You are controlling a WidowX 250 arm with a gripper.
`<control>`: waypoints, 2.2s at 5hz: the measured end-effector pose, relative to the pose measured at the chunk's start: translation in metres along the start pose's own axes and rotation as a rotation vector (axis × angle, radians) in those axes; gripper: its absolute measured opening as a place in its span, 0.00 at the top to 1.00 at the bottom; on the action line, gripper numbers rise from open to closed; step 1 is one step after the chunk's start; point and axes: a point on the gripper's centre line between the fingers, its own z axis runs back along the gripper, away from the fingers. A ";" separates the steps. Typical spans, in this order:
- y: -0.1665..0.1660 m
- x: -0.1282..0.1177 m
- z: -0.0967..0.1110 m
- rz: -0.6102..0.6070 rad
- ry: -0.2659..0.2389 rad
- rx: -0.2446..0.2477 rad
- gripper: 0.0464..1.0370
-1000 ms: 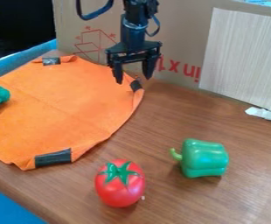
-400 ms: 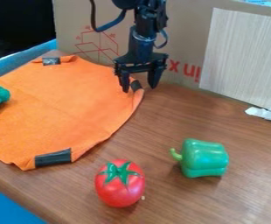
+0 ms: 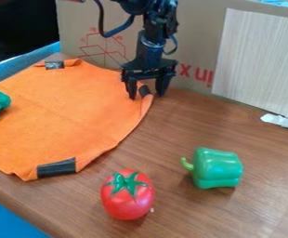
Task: Fold the cloth from top right side to bottom left side
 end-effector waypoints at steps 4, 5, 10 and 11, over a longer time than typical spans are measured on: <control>0.017 0.005 0.011 -0.002 0.048 -0.052 0.97; 0.030 0.010 0.033 0.005 0.031 -0.092 0.99; 0.142 0.033 0.084 0.069 0.000 -0.115 0.99; 0.160 0.032 0.079 0.058 -0.013 -0.090 0.99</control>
